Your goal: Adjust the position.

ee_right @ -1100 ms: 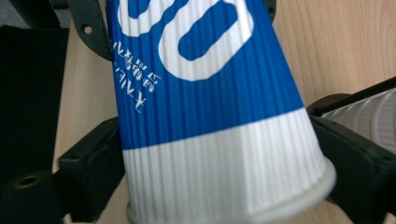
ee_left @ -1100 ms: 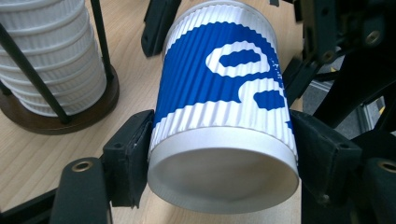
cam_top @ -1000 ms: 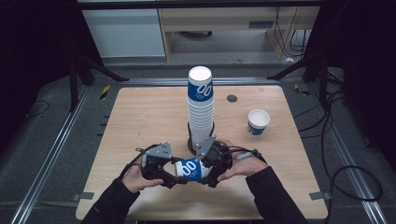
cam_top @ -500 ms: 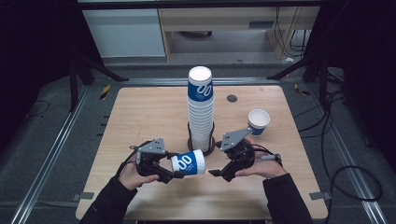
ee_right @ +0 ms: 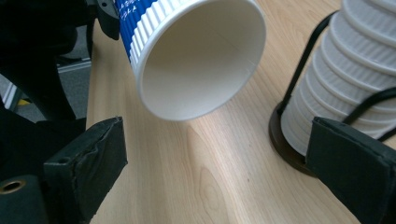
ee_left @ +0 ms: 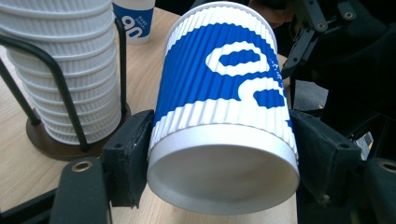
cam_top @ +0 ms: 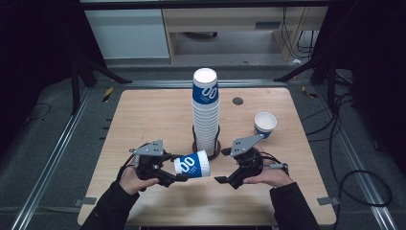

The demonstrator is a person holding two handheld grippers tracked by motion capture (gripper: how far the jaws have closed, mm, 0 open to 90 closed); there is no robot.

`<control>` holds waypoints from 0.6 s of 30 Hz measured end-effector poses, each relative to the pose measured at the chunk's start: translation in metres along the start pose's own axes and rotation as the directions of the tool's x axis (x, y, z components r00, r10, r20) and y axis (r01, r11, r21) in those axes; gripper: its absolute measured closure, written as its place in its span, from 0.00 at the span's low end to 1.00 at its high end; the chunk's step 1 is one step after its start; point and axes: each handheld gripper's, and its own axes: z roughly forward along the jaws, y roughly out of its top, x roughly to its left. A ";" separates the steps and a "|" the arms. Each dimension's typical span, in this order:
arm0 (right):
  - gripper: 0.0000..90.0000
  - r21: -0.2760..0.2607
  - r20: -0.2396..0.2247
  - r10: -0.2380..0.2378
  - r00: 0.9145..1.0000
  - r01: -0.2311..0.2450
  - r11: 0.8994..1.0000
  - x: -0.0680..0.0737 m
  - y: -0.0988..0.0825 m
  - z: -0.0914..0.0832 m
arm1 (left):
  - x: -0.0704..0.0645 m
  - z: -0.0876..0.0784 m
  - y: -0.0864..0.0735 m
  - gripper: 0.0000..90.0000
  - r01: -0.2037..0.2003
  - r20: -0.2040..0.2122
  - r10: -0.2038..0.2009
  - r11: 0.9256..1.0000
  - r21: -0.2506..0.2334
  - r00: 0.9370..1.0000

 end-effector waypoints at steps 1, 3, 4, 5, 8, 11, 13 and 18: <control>0.06 -0.002 -0.010 -0.001 1.000 0.001 1.000 0.000 0.000 0.002 | -0.001 0.000 0.000 0.29 -0.003 0.007 0.003 1.000 0.000 1.000; 0.06 -0.003 -0.030 0.000 1.000 0.000 1.000 0.001 0.000 0.005 | -0.002 0.001 0.001 0.29 -0.004 0.019 0.004 1.000 0.001 1.000; 0.06 -0.002 -0.037 -0.001 0.999 0.001 1.000 0.002 0.000 0.007 | -0.003 0.002 0.001 0.29 -0.008 0.023 0.008 1.000 -0.001 1.000; 0.06 -0.004 -0.047 -0.001 0.999 0.001 1.000 0.003 0.000 0.008 | -0.004 0.002 0.002 0.29 -0.007 0.032 0.007 1.000 0.004 0.999; 0.06 -0.002 -0.071 -0.004 0.997 0.004 1.000 0.004 0.000 0.014 | -0.006 0.006 0.002 0.29 -0.016 0.049 0.015 1.000 0.014 0.999; 0.06 0.004 -0.096 -0.004 0.995 0.005 1.000 0.006 0.001 0.019 | -0.009 0.008 0.002 0.29 -0.022 0.061 0.020 1.000 0.023 0.998; 0.06 0.005 -0.114 -0.006 0.993 0.007 1.000 0.007 0.001 0.022 | -0.010 0.011 0.002 0.29 -0.024 0.074 0.021 0.999 0.034 0.997; 0.07 0.006 -0.148 -0.009 0.989 0.010 1.000 0.009 0.001 0.029 | -0.011 0.016 0.001 0.29 -0.030 0.097 0.024 0.998 0.056 0.995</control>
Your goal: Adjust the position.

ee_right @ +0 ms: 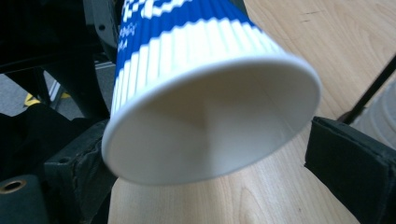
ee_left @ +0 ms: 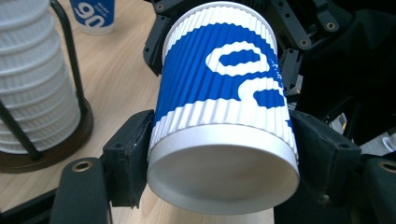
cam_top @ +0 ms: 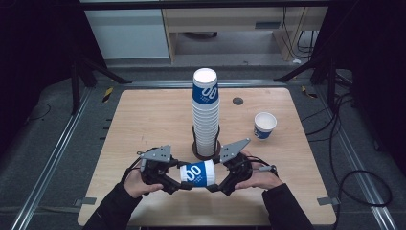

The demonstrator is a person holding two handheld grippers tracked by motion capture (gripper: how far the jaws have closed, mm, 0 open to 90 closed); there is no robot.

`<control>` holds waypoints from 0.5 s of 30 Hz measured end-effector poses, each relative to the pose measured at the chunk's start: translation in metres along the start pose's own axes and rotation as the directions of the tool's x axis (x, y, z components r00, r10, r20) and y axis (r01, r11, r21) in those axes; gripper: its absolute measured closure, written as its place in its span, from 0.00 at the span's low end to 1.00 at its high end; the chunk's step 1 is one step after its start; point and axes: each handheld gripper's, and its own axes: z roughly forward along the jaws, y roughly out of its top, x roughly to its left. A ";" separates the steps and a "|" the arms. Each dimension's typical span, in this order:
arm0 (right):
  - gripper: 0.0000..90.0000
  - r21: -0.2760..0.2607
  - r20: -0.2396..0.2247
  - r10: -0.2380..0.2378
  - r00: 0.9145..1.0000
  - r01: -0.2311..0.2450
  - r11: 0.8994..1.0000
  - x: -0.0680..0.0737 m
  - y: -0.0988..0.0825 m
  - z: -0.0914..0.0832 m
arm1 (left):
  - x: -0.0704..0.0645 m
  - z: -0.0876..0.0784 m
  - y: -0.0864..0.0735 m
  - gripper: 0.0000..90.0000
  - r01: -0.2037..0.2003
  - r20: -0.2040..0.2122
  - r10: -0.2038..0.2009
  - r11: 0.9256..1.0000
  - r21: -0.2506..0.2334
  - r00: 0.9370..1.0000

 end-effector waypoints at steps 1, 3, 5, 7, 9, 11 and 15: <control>0.07 0.002 -0.007 -0.001 1.000 0.001 1.000 0.000 0.000 0.001 | 0.000 0.001 0.000 0.29 -0.001 0.003 0.001 1.000 0.001 1.000; 0.07 -0.002 -0.021 -0.008 1.000 0.008 1.000 0.001 0.001 0.002 | -0.001 0.002 0.000 0.29 -0.002 0.010 0.002 1.000 0.005 1.000; 0.09 -0.005 -0.029 -0.013 0.999 0.013 1.000 0.002 0.001 0.003 | -0.001 0.002 0.000 0.30 -0.001 0.016 0.001 1.000 0.006 1.000; 0.12 -0.013 -0.041 -0.019 0.999 0.018 1.000 0.003 0.001 0.003 | -0.001 0.003 0.000 0.29 -0.003 0.016 0.003 1.000 0.010 1.000; 0.14 -0.017 -0.045 -0.027 0.999 0.026 1.000 0.003 0.002 0.004 | 0.000 0.003 -0.001 0.29 -0.001 0.021 0.001 1.000 0.012 1.000; 0.15 -0.015 -0.047 -0.031 0.998 0.030 0.999 0.003 0.001 0.004 | 0.000 0.004 -0.001 0.30 0.000 0.021 0.000 1.000 0.016 1.000; 0.16 -0.009 -0.055 -0.031 0.998 0.030 1.000 0.002 0.000 0.005 | 0.001 0.004 -0.001 0.29 0.006 0.017 -0.006 1.000 0.012 1.000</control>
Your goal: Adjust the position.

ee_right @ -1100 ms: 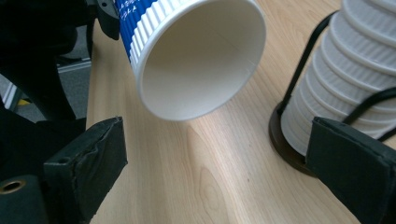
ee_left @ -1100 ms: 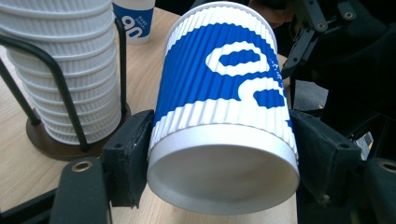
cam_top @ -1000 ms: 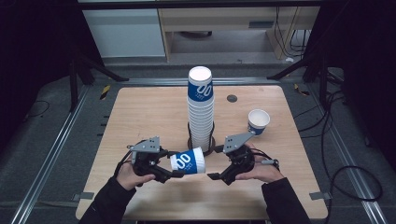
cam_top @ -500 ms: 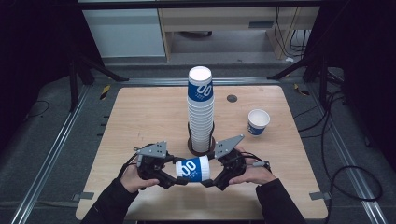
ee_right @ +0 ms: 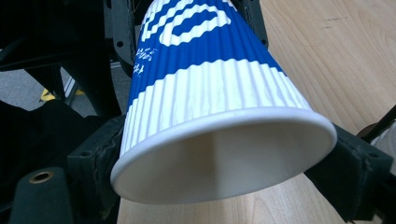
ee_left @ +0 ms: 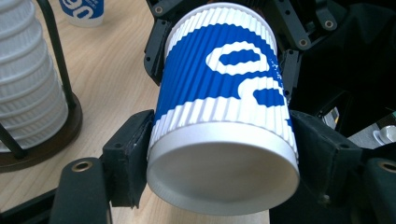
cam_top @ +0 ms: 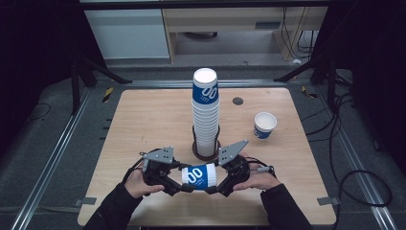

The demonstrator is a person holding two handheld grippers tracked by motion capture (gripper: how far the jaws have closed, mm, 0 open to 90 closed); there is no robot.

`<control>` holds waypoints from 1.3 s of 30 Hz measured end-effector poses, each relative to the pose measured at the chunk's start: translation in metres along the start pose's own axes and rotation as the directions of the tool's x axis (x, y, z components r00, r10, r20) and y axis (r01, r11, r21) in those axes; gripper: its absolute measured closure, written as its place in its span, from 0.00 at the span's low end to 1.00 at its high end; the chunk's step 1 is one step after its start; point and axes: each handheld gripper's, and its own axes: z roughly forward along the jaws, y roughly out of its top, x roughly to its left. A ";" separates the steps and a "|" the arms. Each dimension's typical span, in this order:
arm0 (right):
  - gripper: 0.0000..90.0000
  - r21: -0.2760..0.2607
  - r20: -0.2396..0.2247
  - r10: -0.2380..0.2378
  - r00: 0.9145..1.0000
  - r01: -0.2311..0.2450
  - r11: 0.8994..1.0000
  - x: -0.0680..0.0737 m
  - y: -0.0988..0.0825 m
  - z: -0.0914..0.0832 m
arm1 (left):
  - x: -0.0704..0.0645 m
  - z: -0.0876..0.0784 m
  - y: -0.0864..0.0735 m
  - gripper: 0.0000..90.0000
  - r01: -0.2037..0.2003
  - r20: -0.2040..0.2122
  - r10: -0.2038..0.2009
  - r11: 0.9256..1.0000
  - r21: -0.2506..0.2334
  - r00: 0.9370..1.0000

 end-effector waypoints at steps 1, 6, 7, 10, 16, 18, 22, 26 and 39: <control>0.16 -0.004 0.002 0.002 1.000 -0.002 1.000 0.000 0.000 0.000 | 0.000 0.000 0.000 0.29 0.005 0.001 -0.005 1.000 -0.005 1.000; 0.17 -0.012 -0.005 0.010 1.000 -0.010 1.000 -0.001 0.000 -0.003 | 0.000 -0.002 0.001 0.28 0.009 -0.005 -0.009 1.000 -0.014 1.000; 0.17 -0.010 -0.003 0.010 1.000 -0.010 1.000 -0.001 0.000 -0.004 | 0.000 -0.002 0.001 0.27 0.011 -0.006 -0.011 1.000 -0.017 1.000; 0.17 -0.005 0.009 0.014 1.000 -0.014 1.000 -0.003 -0.001 -0.008 | 0.000 -0.005 0.001 0.25 0.009 -0.010 -0.009 1.000 -0.014 1.000; 0.17 0.028 0.046 0.004 0.999 -0.006 1.000 -0.005 -0.001 -0.017 | 0.002 -0.014 0.000 0.22 0.016 -0.045 -0.017 1.000 -0.011 0.999; 0.17 0.041 0.061 0.001 0.998 -0.004 0.999 -0.006 -0.002 -0.021 | 0.003 -0.015 0.000 0.22 0.017 -0.065 -0.017 1.000 0.001 0.998; 0.17 0.093 0.088 -0.003 0.996 -0.005 0.996 -0.009 -0.001 -0.025 | 0.006 -0.013 -0.002 0.22 0.017 -0.092 -0.015 1.000 0.024 0.996; 0.17 0.148 0.101 -0.029 0.994 0.014 0.989 -0.010 0.008 -0.026 | 0.006 -0.008 -0.003 0.22 0.011 -0.117 -0.005 0.999 0.050 0.993; 0.17 0.322 0.093 -0.102 0.990 0.067 0.944 -0.011 0.032 -0.003 | 0.005 0.002 -0.005 0.19 -0.011 -0.154 0.029 0.993 0.117 0.988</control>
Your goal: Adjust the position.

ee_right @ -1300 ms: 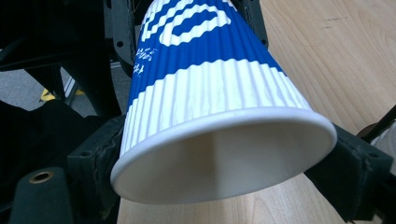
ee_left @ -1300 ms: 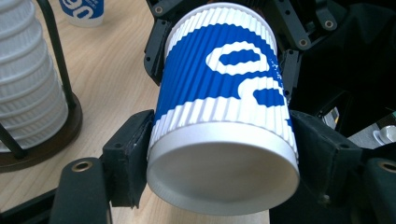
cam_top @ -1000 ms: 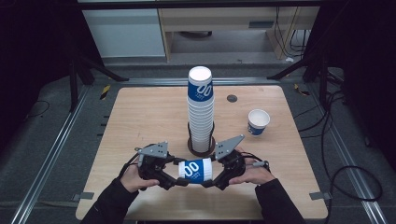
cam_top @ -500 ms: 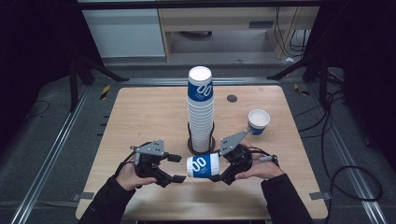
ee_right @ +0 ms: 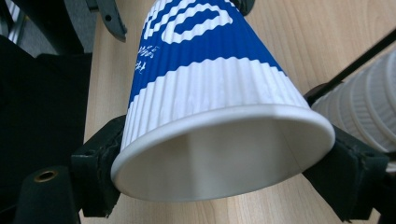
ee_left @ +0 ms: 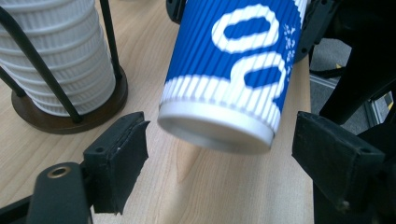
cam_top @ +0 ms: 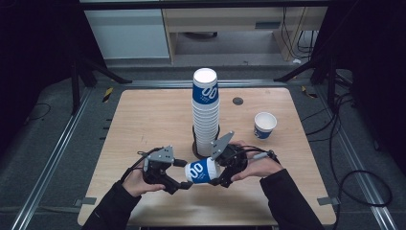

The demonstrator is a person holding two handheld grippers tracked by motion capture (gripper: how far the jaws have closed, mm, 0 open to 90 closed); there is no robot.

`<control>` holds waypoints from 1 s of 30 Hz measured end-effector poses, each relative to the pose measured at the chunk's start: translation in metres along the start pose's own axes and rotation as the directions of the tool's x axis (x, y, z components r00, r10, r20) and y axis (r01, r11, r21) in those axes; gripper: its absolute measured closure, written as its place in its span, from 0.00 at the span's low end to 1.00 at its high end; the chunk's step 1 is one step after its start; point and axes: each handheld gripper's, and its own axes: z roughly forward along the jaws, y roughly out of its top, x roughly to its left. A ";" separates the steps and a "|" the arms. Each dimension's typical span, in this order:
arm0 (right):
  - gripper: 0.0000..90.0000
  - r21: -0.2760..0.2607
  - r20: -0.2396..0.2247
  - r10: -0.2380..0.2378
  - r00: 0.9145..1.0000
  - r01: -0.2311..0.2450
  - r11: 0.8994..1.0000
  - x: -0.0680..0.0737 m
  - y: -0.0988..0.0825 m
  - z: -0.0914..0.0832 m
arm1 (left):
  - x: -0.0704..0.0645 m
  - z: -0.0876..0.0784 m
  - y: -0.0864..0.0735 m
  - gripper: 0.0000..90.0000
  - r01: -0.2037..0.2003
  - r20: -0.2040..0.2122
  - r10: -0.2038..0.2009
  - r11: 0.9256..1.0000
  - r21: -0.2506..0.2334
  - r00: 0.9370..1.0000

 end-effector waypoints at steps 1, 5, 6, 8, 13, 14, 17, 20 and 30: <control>0.17 0.012 -0.003 -0.007 1.000 0.007 1.000 0.000 0.002 0.002 | 0.000 0.001 0.000 0.19 0.000 -0.002 0.000 1.000 0.004 1.000; 0.17 0.042 -0.009 -0.026 1.000 0.027 0.999 0.002 0.009 0.009 | -0.001 0.005 -0.001 0.19 -0.004 -0.008 0.004 0.999 0.031 1.000; 0.17 0.049 -0.009 -0.035 0.999 0.035 0.998 0.002 0.011 0.011 | -0.001 0.006 -0.001 0.19 -0.005 -0.009 0.006 0.999 0.037 1.000; 0.17 0.052 -0.016 -0.045 0.999 0.046 0.998 0.003 0.014 0.013 | -0.001 0.008 -0.001 0.20 -0.008 -0.007 0.008 0.999 0.045 1.000; 0.17 0.066 -0.026 -0.055 0.998 0.056 0.996 0.005 0.018 0.019 | -0.002 0.010 -0.002 0.23 -0.009 0.000 0.009 0.998 0.064 1.000; 0.17 0.066 -0.025 -0.060 0.998 0.061 0.996 0.005 0.019 0.019 | -0.002 0.010 -0.002 0.24 -0.008 0.005 0.008 0.998 0.065 1.000; 0.17 0.073 -0.025 -0.061 0.998 0.062 0.995 0.005 0.019 0.020 | -0.002 0.010 -0.002 0.26 -0.017 0.008 0.016 0.997 0.070 1.000; 0.17 0.075 -0.027 -0.065 0.998 0.067 0.995 0.005 0.019 0.020 | -0.002 0.010 -0.002 0.27 -0.022 0.012 0.021 0.997 0.070 1.000; 0.15 0.058 -0.014 -0.075 0.997 0.075 0.995 0.004 0.018 0.020 | -0.001 0.009 -0.002 0.28 -0.035 0.009 0.035 0.997 0.063 0.999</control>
